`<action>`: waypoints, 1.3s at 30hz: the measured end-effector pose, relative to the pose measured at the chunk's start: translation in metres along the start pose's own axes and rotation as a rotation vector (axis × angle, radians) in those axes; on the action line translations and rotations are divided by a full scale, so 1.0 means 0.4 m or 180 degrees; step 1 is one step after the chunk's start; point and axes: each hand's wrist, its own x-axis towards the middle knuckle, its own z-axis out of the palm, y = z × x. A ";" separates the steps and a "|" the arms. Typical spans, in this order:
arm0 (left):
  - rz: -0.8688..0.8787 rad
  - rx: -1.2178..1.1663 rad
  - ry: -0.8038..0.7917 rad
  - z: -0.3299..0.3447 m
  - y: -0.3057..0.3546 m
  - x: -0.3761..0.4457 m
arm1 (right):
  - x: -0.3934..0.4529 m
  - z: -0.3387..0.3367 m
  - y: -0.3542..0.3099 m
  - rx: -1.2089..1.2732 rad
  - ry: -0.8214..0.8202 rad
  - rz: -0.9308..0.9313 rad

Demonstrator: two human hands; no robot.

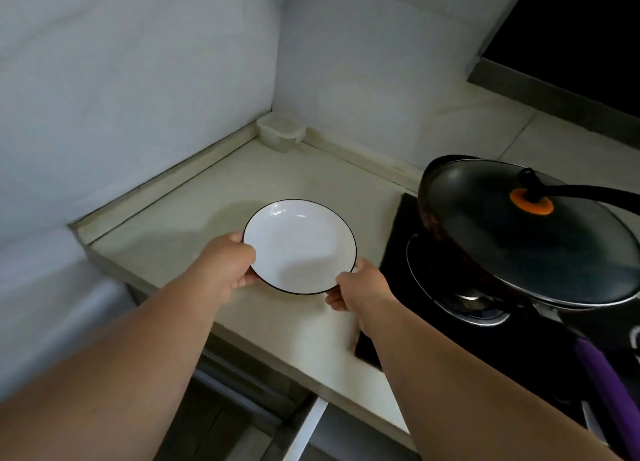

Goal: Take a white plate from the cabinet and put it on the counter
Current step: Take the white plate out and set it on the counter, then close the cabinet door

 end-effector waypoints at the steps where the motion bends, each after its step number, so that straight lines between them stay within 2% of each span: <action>1: -0.0009 0.0002 0.0020 0.007 0.003 0.024 | 0.022 0.005 -0.003 -0.0007 0.0001 0.0014; 12: -0.0002 -0.0047 0.0170 0.033 -0.003 0.110 | 0.127 0.024 0.003 0.0115 -0.0057 0.0069; 22: 0.0073 -0.0229 0.0299 0.033 -0.016 0.099 | 0.105 0.032 0.020 0.0672 -0.0307 0.0279; 25: 0.0041 -0.0283 0.0514 0.025 -0.036 0.078 | 0.067 0.019 0.033 0.0743 -0.0407 0.0357; 31: 0.0096 -0.0093 0.0833 0.019 -0.087 -0.081 | -0.101 -0.034 0.088 0.0634 -0.0468 0.0233; 39: 0.0219 0.0751 0.0580 -0.031 -0.187 -0.362 | -0.350 -0.122 0.197 0.0220 -0.0517 -0.0069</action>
